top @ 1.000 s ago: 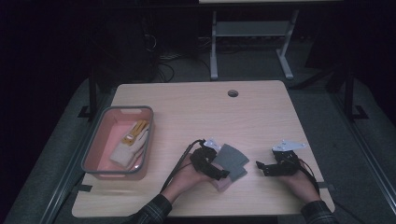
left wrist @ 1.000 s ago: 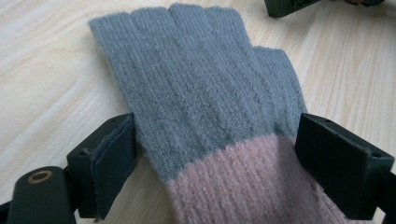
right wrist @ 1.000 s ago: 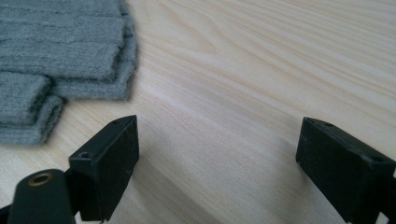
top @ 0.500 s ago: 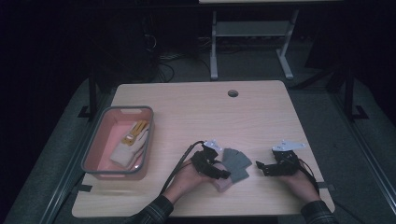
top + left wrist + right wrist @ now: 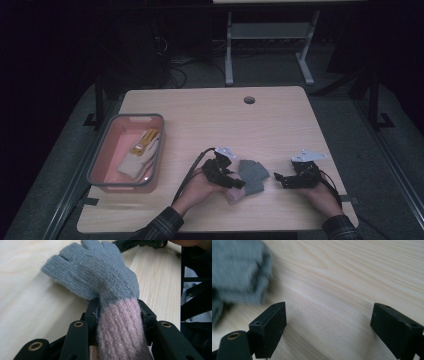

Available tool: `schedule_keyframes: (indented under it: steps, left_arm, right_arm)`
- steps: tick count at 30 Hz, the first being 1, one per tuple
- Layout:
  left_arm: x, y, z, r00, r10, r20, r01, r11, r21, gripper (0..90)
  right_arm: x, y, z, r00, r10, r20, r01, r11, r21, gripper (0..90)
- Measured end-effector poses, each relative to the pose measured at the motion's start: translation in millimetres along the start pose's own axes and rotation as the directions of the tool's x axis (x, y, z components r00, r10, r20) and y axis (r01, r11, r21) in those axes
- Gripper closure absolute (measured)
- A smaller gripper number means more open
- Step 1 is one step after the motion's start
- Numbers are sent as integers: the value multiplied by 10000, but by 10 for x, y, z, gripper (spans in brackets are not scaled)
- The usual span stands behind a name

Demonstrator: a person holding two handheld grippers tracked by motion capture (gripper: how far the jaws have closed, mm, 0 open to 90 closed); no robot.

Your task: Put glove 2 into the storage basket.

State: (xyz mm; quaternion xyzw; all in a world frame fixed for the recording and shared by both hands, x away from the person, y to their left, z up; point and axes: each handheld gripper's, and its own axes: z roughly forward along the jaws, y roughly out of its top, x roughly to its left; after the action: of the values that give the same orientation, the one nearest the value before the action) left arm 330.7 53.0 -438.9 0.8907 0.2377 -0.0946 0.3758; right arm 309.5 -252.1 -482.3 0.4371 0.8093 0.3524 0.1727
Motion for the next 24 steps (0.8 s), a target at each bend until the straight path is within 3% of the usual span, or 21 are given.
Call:
schedule_keyframes:
  steps: [3, 6, 13, 21, 24]
  left_arm:
    - [29, 22, -152, 9999, -6, -102, 4, 9999, -157, 612]
    - [63, 54, -364, 9985, -1, -548, -17, 9994, -332, 611]
    - [175, 59, -819, 9914, -438, -1233, 316, 9946, -992, 609]
    - [335, -51, -1335, 9732, -1029, -2058, 687, 9836, -1670, 608]
    - [416, -138, -1549, 9623, -1378, -2343, 897, 9746, -2050, 607]
  right_arm:
    - [-2, 0, 1, 10000, -30, -2, 30, 10000, -13, 131]
    - [-2, 0, 1, 10000, -33, 2, 33, 10000, -9, 131]
    - [-1, 0, 0, 10000, -19, -7, 19, 10000, -7, 131]
    - [-1, 0, 0, 10000, -14, -8, 14, 10000, -11, 131]
    - [-1, 0, 0, 10000, -14, -9, 14, 10000, -11, 130]
